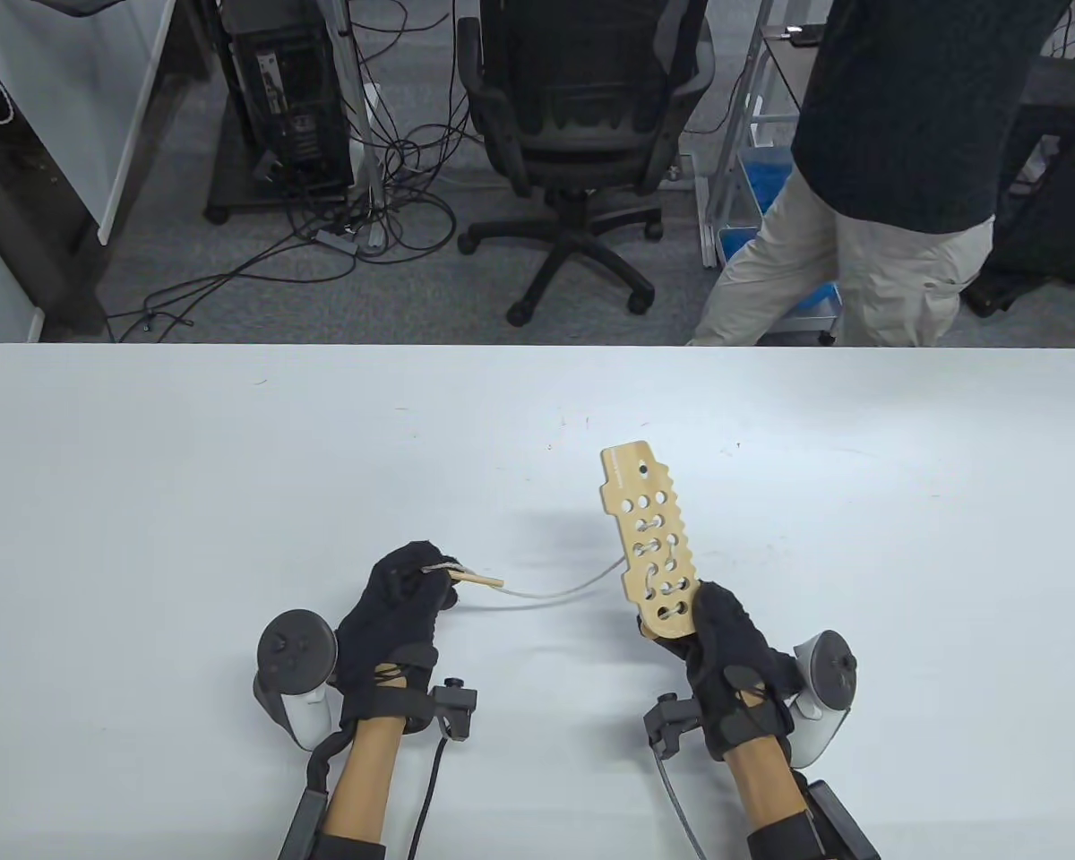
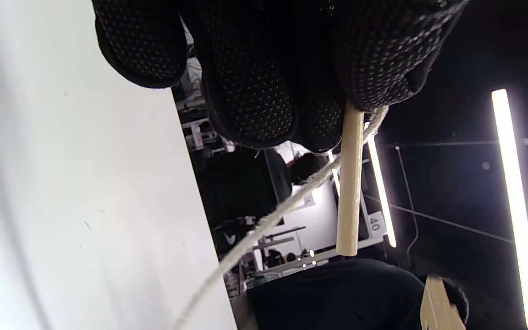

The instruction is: Remove rope from all holes on crocodile lacing toy

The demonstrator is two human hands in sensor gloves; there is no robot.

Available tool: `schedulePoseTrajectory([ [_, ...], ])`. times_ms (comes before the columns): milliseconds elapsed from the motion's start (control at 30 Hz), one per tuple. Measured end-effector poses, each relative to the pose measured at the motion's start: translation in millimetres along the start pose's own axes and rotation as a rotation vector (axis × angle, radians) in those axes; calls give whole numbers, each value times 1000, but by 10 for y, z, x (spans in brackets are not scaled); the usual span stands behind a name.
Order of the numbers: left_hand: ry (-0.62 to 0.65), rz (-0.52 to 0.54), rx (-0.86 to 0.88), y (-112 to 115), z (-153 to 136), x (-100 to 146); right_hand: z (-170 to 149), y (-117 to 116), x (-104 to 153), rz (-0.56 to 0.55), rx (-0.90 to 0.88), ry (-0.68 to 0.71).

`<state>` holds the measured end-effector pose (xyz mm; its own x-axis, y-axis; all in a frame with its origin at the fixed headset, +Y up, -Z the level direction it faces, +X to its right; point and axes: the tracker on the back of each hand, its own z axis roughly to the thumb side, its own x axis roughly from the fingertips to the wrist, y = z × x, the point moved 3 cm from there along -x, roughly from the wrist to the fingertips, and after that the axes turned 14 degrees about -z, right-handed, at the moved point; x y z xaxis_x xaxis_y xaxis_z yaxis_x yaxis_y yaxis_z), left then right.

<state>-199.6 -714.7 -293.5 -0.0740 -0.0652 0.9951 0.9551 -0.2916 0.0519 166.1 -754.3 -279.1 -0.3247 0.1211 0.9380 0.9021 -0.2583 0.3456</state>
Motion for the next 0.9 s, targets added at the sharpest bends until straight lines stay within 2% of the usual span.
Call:
schedulePoseTrajectory([
  [233,31,-52,16,138,59,-4,-42,-329,125,188,70,88],
  [333,25,-86,91,191,31,-9,-62,-445,177,274,46,95],
  [500,36,-159,261,256,-19,-30,-79,-490,203,306,45,101],
  [900,51,-291,428,384,-54,-83,-64,-527,227,332,56,112],
])
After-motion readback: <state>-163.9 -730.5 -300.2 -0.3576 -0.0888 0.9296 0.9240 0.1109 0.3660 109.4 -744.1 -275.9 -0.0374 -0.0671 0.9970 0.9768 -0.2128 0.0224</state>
